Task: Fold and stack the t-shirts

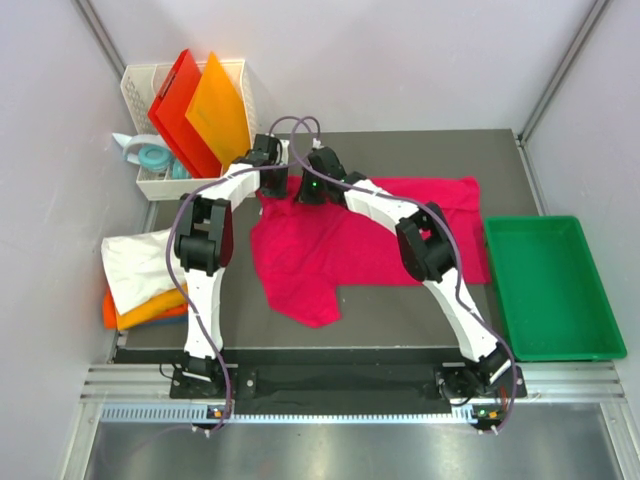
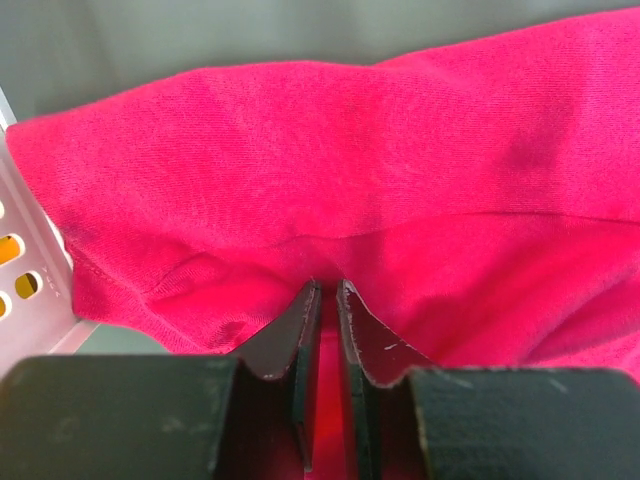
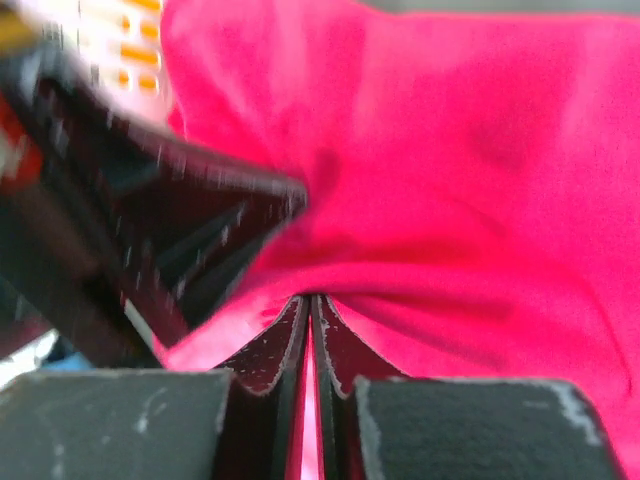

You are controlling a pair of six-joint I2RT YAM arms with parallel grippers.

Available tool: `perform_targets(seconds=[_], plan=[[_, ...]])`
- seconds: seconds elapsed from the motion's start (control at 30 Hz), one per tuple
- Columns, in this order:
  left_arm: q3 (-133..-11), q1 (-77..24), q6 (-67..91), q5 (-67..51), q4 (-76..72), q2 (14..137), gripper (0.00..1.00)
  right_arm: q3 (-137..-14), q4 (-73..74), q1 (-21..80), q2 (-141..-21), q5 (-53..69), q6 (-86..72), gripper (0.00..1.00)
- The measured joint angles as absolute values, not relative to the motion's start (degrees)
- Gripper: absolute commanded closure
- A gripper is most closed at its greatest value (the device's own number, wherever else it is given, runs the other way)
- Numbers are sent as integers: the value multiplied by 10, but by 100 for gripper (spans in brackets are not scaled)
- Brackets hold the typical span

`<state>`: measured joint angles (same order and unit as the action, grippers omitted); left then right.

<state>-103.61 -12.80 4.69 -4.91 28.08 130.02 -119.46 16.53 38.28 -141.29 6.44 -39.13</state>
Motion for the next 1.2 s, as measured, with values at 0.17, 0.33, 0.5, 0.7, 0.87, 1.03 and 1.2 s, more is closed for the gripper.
perform_targets(seconds=[0.17,0.33,0.5,0.7,0.87,1.03,1.2], plan=[[-1034,-127,48,-49,278,1300,83,-1266,168,373,-1471,82,-412,77],[-1033,-127,48,-49,276,1300,83,-1297,166,364,-1504,105,-424,62],[-1033,-127,48,-49,276,1300,83,-1216,102,360,-1462,110,-436,50],[-1033,-127,51,-50,276,1300,83,-1164,86,356,-1416,86,-436,46],[-1033,-126,53,-51,276,1300,83,-1083,51,354,-1347,73,-442,48],[-1033,-126,55,-51,276,1300,83,-1033,16,361,-1308,78,-442,62],[-1033,-126,57,-52,276,1300,83,-989,2,376,-1303,86,-447,68]])
